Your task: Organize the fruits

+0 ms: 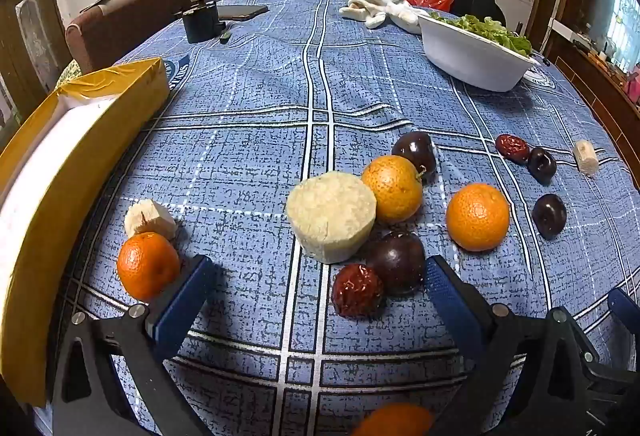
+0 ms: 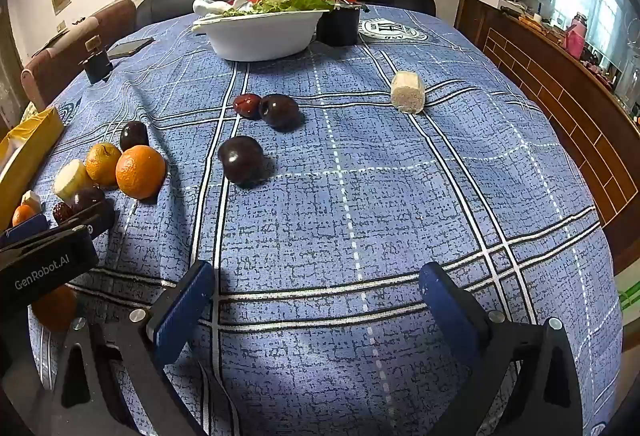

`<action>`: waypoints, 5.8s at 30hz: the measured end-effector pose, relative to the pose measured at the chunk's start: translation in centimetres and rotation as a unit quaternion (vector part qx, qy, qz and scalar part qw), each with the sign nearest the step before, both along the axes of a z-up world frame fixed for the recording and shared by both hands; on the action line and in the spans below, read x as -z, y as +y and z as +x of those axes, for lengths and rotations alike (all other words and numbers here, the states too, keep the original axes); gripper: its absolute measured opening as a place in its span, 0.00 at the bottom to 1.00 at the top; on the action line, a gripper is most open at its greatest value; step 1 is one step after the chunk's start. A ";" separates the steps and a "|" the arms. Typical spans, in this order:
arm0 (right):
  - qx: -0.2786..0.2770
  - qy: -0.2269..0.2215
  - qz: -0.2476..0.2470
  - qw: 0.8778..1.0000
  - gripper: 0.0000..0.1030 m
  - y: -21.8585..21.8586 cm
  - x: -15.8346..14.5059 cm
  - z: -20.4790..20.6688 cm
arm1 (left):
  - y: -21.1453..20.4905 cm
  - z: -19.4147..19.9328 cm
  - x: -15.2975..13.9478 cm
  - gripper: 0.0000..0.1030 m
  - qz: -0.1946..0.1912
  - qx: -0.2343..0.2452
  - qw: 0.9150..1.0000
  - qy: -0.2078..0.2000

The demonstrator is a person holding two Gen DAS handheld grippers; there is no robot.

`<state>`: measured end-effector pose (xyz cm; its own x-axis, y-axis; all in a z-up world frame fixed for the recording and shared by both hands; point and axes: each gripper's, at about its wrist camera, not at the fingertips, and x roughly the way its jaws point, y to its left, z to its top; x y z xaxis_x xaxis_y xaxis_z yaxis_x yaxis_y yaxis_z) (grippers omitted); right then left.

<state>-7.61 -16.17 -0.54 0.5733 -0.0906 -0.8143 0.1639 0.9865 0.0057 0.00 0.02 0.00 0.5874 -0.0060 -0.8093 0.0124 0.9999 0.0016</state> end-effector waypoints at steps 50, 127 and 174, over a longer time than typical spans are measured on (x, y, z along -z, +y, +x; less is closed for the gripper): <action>0.000 -0.003 0.000 1.000 1.00 0.0 0.0 0.0 | 0.0 -0.1 -0.1 1.00 0.001 0.000 1.000 -0.001; -0.001 -0.004 -0.001 1.000 1.00 0.1 0.1 0.1 | 2.8 -9.1 -7.6 0.99 -0.048 0.097 0.987 -0.120; -0.240 -0.026 0.071 0.968 0.47 14.2 -3.0 -1.5 | 18.3 -16.2 -12.5 1.00 -0.046 -0.056 0.978 -0.197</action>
